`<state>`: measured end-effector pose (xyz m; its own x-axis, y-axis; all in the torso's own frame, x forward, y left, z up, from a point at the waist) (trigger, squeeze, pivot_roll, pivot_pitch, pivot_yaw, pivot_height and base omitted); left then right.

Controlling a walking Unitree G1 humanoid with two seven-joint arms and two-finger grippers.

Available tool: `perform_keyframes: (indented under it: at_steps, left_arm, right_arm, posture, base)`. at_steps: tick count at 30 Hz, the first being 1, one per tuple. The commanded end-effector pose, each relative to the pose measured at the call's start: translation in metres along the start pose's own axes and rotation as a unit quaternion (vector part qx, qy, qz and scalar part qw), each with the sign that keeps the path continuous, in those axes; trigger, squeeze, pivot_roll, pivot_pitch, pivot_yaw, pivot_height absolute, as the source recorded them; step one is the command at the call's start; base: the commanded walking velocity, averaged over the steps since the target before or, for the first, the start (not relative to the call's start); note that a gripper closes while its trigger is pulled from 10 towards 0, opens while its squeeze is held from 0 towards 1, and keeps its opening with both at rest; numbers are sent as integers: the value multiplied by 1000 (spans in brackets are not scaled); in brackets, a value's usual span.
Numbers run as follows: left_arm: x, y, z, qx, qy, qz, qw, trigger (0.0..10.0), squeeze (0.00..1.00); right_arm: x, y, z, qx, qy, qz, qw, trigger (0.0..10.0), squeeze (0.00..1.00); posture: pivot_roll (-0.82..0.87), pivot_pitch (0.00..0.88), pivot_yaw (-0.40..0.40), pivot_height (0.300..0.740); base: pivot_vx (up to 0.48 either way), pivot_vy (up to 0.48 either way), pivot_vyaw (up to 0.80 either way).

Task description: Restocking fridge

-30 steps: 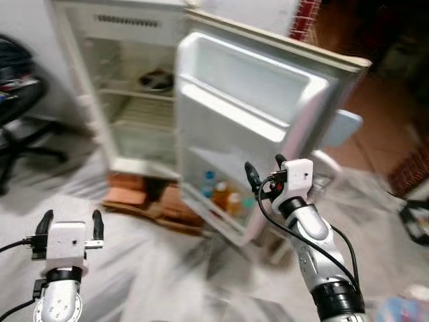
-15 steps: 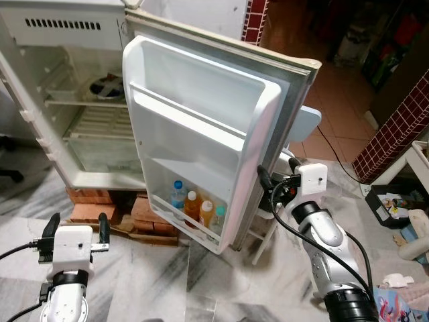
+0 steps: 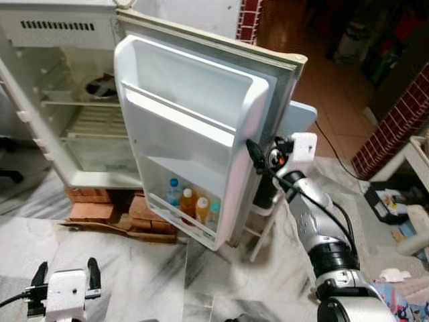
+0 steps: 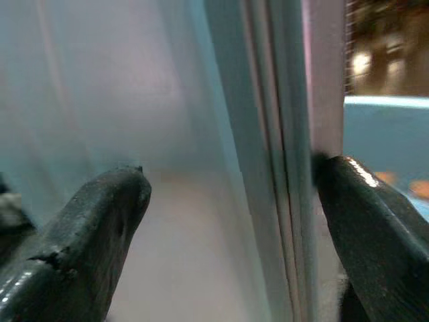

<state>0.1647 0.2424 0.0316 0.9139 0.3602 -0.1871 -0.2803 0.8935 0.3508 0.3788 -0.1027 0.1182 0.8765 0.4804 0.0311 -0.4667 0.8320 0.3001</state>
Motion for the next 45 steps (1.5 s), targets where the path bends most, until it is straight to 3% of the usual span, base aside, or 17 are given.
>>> perform_keyframes:
  at_steps: [1,4,5,6,9,15,20,21,23,26,29,30,33,37,38,43,45]
  left_arm:
    - [0,-1,5,2,-9,3,1000,10000,0]
    - [-1,-1,5,2,-9,5,1000,10000,0]
    - [-1,-1,5,2,-10,7,1000,10000,0]
    - [-2,0,4,2,-9,9,1000,10000,0]
    - [-4,2,3,1,-6,17,1000,10000,0]
    - [-14,3,-5,1,5,27,1000,10000,0]
    - [-16,3,-6,7,3,29,1000,10000,0]
    - [-16,3,-6,7,3,29,1000,10000,0]
    - [-17,5,-5,15,-2,32,999,10000,0]
    - [-17,6,-4,19,-3,34,999,10000,0]
    - [-16,8,-3,20,-6,35,999,10000,0]
    - [-15,10,-2,24,-8,37,999,10000,0]
    - [-12,10,-1,25,-10,38,999,10000,0]
    - [-9,9,0,22,-10,33,999,10000,0]
    - [-8,8,0,21,-12,29,999,10000,0]
    - [-5,10,1,24,-15,32,999,10000,0]
    - [-5,10,1,25,-15,34,999,10000,0]
  right_arm:
    - [5,50,4,42,6,139,989,10000,0]
    - [-5,64,4,62,15,199,978,10000,0]
    - [-25,81,11,105,20,280,954,10000,0]
    - [-35,85,13,123,26,311,942,10000,0]
    - [-52,85,13,132,48,351,926,10000,0]
    - [-78,67,-16,71,142,392,906,10000,0]
    - [-113,60,-48,-7,257,442,859,10000,0]
    - [-113,60,-48,-7,257,442,859,10000,0]
    - [-126,49,-67,-58,303,448,839,10000,0]
    - [-128,43,-75,-88,316,442,835,10000,0]
    - [-119,32,-82,-109,323,397,852,10000,0]
    - [-107,19,-85,-144,320,350,869,10000,0]
    - [-88,2,-87,-200,308,283,886,10000,0]
    - [-67,-18,-86,-234,297,188,906,10000,0]
    - [-55,-22,-78,-242,268,149,921,10000,0]
    - [-26,-21,-59,-216,198,63,954,10000,0]
    - [-10,-6,-47,-166,155,47,973,10000,0]
  posture:
    - [171,32,-74,740]
    - [173,31,-78,740]
    - [178,32,-82,740]
    - [180,33,-84,740]
    - [186,34,-90,740]
    - [195,36,-96,740]
    - [198,35,-95,740]
    - [198,35,-95,740]
    - [196,35,-91,740]
    - [193,36,-87,740]
    - [191,35,-84,740]
    - [189,35,-81,740]
    - [187,34,-79,740]
    - [191,34,-83,740]
    - [192,34,-84,740]
    - [195,32,-86,740]
    - [193,32,-85,740]
  base:
    - [0,0,0]
    - [0,0,0]
    - [0,0,0]
    - [0,0,0]
    - [0,0,0]
    - [0,0,0]
    - [0,0,0]
    - [0,0,0]
    - [0,0,0]
    - [0,0,0]
    - [0,0,0]
    - [0,0,0]
    - [0,0,0]
    - [0,0,0]
    - [0,0,0]
    - [0,0,0]
    - [0,0,0]
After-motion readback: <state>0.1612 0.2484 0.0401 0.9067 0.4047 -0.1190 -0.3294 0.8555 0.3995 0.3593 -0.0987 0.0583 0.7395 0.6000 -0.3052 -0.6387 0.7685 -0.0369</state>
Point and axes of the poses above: a point about 5 cm out from each wrist's last joint towards the gripper, its own x axis pointing out of the wrist towards the gripper, its own z axis along the axis of the wrist's last joint, y = z × x, the point moved 5 cm from there along x, pointing out of the wrist towards the gripper, and after that the axes turned 2 degrees about -x, right-handed, at the moved point
